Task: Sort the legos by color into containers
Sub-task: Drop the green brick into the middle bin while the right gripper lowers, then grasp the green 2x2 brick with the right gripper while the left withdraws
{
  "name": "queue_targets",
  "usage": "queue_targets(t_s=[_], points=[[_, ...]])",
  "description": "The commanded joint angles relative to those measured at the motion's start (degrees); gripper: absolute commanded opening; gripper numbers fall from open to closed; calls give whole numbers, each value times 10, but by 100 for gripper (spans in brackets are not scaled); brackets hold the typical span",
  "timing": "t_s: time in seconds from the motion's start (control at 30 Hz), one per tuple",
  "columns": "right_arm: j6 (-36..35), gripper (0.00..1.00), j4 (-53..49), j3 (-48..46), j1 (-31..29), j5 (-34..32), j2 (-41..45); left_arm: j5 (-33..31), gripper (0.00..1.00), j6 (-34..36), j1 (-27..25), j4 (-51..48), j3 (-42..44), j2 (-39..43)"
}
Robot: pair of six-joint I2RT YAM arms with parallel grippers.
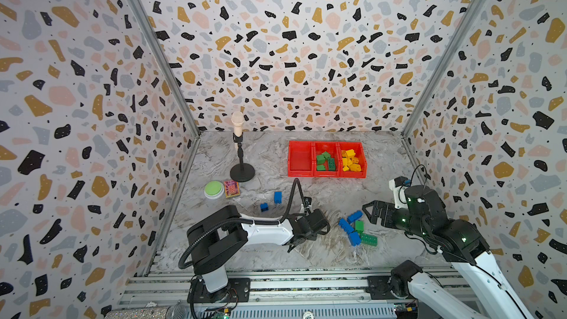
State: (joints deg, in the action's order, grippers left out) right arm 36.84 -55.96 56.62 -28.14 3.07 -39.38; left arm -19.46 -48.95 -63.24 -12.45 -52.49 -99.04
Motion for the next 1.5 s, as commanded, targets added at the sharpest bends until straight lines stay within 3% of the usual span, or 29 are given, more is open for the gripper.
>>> queue_targets(t_s=[0.0, 0.27, 0.5, 0.7, 0.77, 0.9, 1.0, 1.13, 1.3, 1.47], points=[[7, 99, -6, 23, -2, -18, -12, -3, 27, 51, 23, -38, -47, -5], [11, 99, 11, 46, -2, -35, -44, -12, 27, 175, 92, -114, -267, -67], [19, 99, 34, 51, -2, -51, -77, 3, 28, 261, 165, -131, -514, -219], [23, 99, 61, 70, -1, -73, -122, 49, 29, 280, 206, -138, -702, -344], [22, 99, 66, 79, 0, -82, -143, 79, 38, 277, 216, -128, -740, -374], [24, 99, 77, 93, 2, -89, -181, 127, 73, 260, 237, -105, -781, -409], [34, 99, 76, 90, 5, -95, -202, 145, 84, 253, 243, -81, -779, -407], [39, 100, 66, 57, 10, -83, -230, 164, 100, 261, 231, -4, -694, -349], [50, 96, 66, -11, 9, -61, -240, 159, 100, 274, 218, 79, -523, -235], [48, 78, 97, -105, 9, -28, -210, 117, 100, 262, 217, 164, -302, -93]])
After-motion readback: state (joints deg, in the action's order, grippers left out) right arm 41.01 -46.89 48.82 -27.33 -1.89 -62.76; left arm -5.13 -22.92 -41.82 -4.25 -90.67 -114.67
